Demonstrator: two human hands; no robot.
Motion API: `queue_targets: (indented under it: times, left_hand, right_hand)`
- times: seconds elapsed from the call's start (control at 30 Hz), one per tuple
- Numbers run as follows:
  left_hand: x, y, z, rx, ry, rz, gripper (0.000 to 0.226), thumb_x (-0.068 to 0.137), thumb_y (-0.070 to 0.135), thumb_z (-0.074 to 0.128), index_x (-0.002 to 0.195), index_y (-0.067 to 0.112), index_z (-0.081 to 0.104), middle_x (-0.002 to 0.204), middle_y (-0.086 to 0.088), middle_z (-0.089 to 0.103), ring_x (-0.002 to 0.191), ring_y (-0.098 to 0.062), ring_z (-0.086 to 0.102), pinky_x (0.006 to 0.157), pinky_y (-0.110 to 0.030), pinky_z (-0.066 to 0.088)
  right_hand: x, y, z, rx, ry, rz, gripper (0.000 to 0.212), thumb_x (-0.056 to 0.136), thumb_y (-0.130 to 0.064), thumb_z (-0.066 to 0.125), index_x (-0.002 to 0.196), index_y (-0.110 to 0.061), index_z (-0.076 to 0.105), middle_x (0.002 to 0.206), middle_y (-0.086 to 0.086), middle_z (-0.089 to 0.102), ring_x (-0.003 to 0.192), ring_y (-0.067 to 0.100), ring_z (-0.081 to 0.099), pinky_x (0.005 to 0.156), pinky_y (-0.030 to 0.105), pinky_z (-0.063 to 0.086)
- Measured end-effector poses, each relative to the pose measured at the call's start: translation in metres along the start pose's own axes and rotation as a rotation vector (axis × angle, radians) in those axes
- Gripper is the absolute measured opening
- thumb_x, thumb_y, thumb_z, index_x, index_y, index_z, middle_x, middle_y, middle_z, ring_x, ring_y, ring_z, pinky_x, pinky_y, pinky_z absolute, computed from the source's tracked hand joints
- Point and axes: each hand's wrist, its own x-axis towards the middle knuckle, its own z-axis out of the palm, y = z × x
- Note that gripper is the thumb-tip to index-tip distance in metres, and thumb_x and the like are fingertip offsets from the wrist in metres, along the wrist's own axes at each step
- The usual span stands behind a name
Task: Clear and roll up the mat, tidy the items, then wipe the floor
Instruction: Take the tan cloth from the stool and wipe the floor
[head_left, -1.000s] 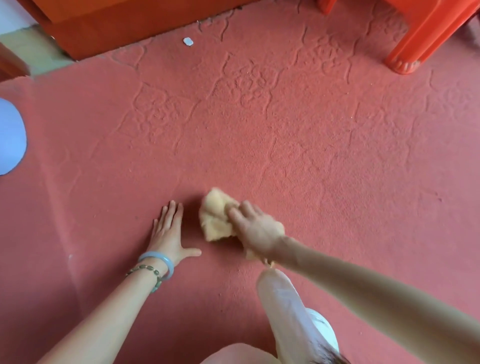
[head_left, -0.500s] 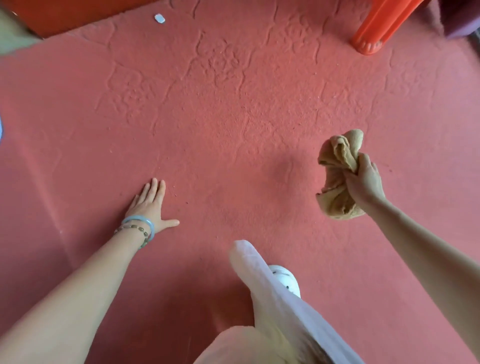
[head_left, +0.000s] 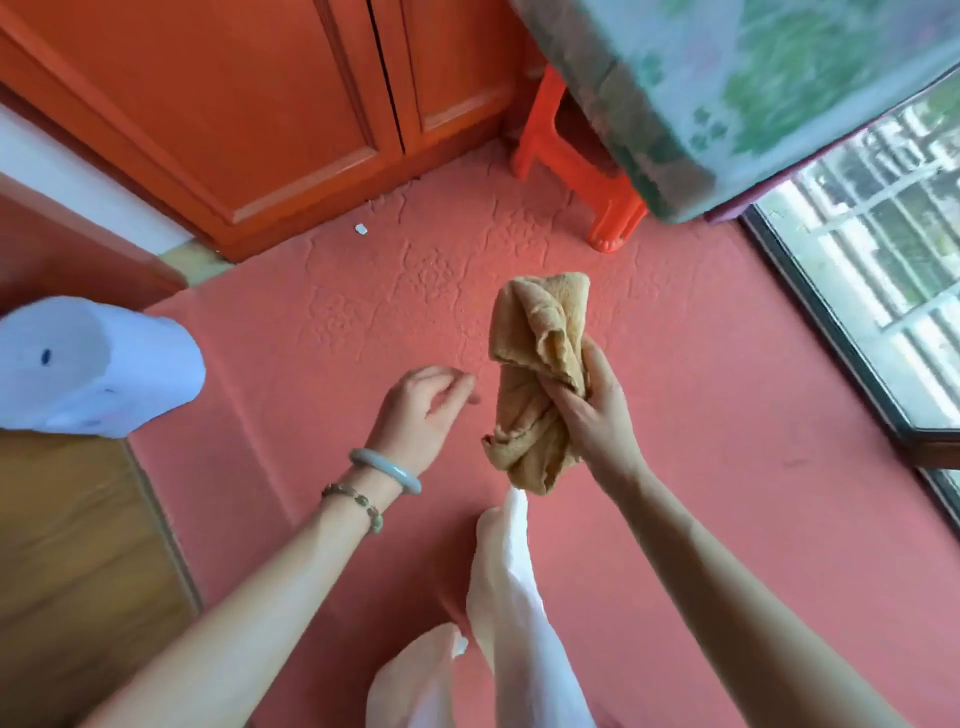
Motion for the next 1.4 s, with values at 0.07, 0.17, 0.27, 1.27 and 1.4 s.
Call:
queue_targets:
  times: [0.07,0.17,0.27,1.27,1.4]
  left_hand:
    - [-0.020,0.074,-0.025,-0.128,-0.024,-0.018,0.030,0.087,0.042,0.051,0.095,0.018,0.068,0.100,0.010,0.062,0.099,-0.002,0.057,0.090,-0.015,0.041]
    - [-0.039,0.162,-0.056,-0.318,-0.183,-0.119,0.053,0.077,0.061,0.054,0.123,0.035,0.047,0.129,0.011,0.048,0.123,-0.004,0.046,0.100,-0.023,0.041]
    - [-0.046,0.233,-0.077,-0.362,-0.282,-0.081,0.083,0.067,0.071,0.060,0.134,0.032,0.033,0.138,0.008,0.042,0.127,0.002,0.039,0.100,-0.020,0.040]
    - [0.279,0.399,-0.201,-0.237,-0.659,0.100,0.101,0.049,0.050,0.085,0.132,0.028,0.032,0.125,0.009,0.057,0.116,-0.004,0.053,0.106,-0.034,0.038]
    - [0.316,0.398,-0.176,-0.188,-0.487,0.039,0.062,0.052,0.021,0.072,0.110,0.026,0.049,0.108,0.002,0.064,0.107,-0.015,0.059,0.102,-0.038,0.042]
  right_hand:
    - [-0.027,-0.066,-0.017,0.061,-0.019,0.010,0.048,0.081,-0.023,0.058,0.127,-0.011,0.050,0.112,-0.001,0.062,0.097,0.000,0.058,0.084,0.015,0.046]
    - [-0.060,-0.148,-0.042,0.106,-0.081,0.014,0.055,0.078,-0.023,0.063,0.129,-0.014,0.047,0.113,-0.003,0.062,0.099,-0.001,0.059,0.084,0.013,0.045]
    - [-0.081,-0.207,-0.063,0.114,-0.173,0.036,0.088,0.065,-0.036,0.072,0.142,-0.019,0.032,0.129,-0.004,0.055,0.115,0.003,0.055,0.095,0.018,0.044]
    - [0.107,-0.437,-0.086,0.440,0.343,-0.069,0.043,0.090,-0.007,0.057,0.126,-0.029,0.050,0.118,-0.001,0.064,0.105,0.010,0.062,0.085,0.024,0.049]
    - [0.128,-0.425,-0.113,0.464,0.452,-0.015,0.034,0.086,-0.013,0.056,0.119,-0.021,0.055,0.110,-0.001,0.066,0.097,0.006,0.062,0.079,0.017,0.047]
